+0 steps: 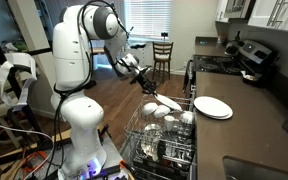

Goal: Remove the white plate from the dishwasher and put it on top of the white plate on the counter

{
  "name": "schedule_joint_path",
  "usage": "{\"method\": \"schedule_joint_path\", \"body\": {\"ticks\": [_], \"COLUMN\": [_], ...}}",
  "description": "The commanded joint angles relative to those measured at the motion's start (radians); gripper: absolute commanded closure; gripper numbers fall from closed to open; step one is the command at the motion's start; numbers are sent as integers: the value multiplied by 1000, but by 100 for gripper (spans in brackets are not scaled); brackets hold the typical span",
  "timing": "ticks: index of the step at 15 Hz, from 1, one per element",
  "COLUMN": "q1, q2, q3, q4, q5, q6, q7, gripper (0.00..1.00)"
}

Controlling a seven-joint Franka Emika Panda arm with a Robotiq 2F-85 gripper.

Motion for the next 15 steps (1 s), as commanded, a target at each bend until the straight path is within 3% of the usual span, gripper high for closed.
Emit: {"method": "schedule_joint_path", "body": {"ticks": [1,9,15], "q1": [24,42,25], "q2": [10,0,8], "q3": [25,53,58], "q4": [30,8,12], "q5": [-87,-194,-150], "q6": [-84,-170,-122], "q7": [10,92,81], "gripper": [99,99,95]}}
